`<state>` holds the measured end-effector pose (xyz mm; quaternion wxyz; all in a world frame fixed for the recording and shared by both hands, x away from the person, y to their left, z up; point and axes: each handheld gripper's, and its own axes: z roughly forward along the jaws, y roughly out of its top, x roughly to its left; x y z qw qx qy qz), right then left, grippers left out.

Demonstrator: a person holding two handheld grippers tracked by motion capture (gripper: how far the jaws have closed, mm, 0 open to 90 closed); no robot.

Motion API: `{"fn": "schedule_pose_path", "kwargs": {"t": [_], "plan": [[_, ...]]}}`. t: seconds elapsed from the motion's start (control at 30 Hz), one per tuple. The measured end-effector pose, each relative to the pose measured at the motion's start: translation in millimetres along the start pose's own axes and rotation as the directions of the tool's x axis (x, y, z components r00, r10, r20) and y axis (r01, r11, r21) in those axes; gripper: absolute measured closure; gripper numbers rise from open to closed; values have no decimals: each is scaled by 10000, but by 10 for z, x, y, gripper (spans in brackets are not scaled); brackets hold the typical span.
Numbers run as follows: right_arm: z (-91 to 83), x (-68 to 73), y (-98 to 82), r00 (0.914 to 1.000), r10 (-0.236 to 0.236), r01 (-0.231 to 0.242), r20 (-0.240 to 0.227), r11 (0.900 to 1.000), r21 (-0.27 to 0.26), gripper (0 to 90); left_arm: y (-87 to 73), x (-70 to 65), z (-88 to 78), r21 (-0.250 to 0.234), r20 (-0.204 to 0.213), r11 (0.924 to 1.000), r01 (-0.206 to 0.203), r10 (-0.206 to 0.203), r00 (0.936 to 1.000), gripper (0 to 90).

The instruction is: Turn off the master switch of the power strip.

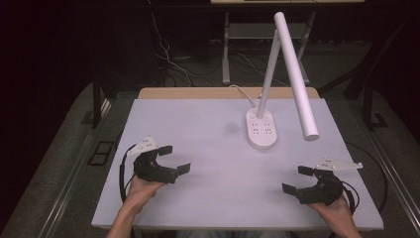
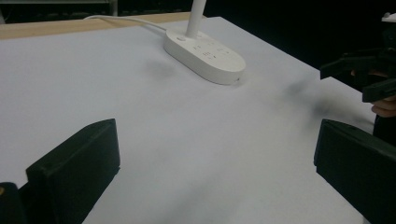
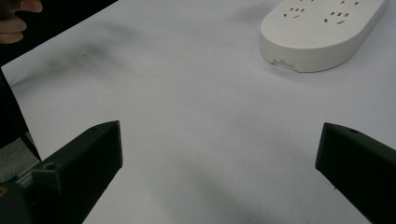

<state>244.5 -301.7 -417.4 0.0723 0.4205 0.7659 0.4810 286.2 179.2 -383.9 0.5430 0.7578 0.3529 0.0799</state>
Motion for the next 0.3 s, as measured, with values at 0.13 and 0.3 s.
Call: {"fn": "schedule_pose_path", "kwargs": {"t": [0.13,0.3], "plan": [[7,10,3,10000,-38,38,-23,10000,48,0,-141,-37,-53,-78,-57,9999,79,-79,10000,0],[19,21,-1,10000,-44,45,-66,9999,94,0,-265,-46,-41,-220,-29,9992,320,-321,9995,0]]}}
